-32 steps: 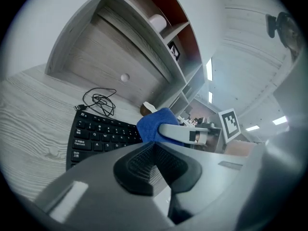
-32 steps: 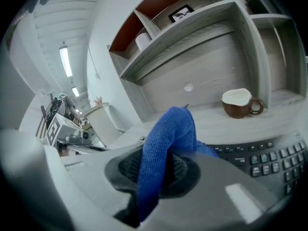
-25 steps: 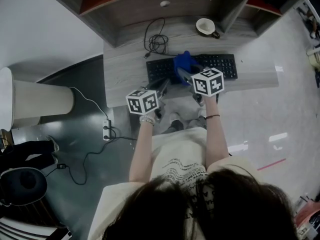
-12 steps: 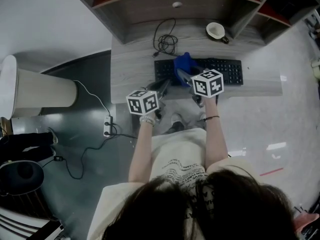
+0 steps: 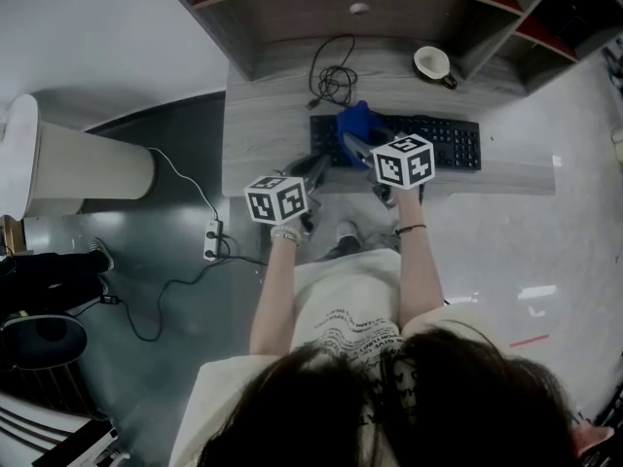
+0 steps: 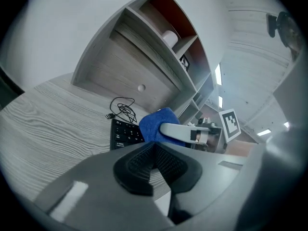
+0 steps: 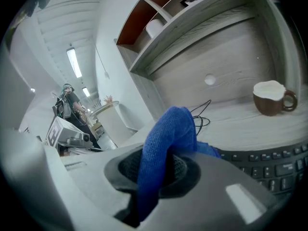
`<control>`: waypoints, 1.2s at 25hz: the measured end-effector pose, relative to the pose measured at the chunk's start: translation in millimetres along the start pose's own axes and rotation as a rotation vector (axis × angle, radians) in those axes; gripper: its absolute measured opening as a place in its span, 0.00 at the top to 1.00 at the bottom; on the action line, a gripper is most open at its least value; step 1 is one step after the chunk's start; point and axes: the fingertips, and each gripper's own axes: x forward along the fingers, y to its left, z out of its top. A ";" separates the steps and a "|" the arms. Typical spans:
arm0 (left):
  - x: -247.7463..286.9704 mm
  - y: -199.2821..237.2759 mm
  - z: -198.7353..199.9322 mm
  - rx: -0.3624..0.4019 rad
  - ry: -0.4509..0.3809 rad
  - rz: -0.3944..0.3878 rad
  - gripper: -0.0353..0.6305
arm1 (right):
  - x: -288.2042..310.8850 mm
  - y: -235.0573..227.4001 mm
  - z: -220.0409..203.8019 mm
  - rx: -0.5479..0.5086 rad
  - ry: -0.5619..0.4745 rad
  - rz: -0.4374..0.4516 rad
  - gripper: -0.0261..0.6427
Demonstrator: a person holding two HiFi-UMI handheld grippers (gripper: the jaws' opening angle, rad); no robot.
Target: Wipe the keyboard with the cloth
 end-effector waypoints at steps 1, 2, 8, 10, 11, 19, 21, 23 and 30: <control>-1.2 1.5 0.5 -0.002 -0.003 0.004 0.94 | 1.7 1.3 0.4 -0.001 0.000 0.004 0.87; -2.5 3.3 0.8 -0.003 -0.006 0.009 0.94 | 3.5 2.9 0.4 -0.003 0.002 0.009 0.87; -9.7 11.3 4.2 -0.017 -0.032 0.047 0.94 | 14.6 12.8 0.7 -0.020 0.017 0.048 0.87; -11.6 12.8 5.6 -0.018 -0.037 0.059 0.94 | 19.2 16.4 1.2 -0.024 0.025 0.065 0.87; -12.9 13.2 6.3 -0.019 -0.039 0.063 0.94 | 21.6 18.5 1.4 -0.025 0.029 0.073 0.87; -20.5 17.1 7.0 -0.030 -0.055 0.094 0.94 | 36.2 33.6 0.3 -0.046 0.061 0.127 0.87; -23.0 18.4 6.6 -0.034 -0.058 0.102 0.94 | 38.2 36.2 0.3 -0.047 0.064 0.135 0.87; -24.8 19.4 6.1 -0.037 -0.060 0.108 0.94 | 40.1 38.7 0.2 -0.047 0.066 0.144 0.87; -32.3 22.1 4.8 -0.041 -0.078 0.132 0.94 | 47.1 49.4 -2.5 -0.053 0.079 0.182 0.87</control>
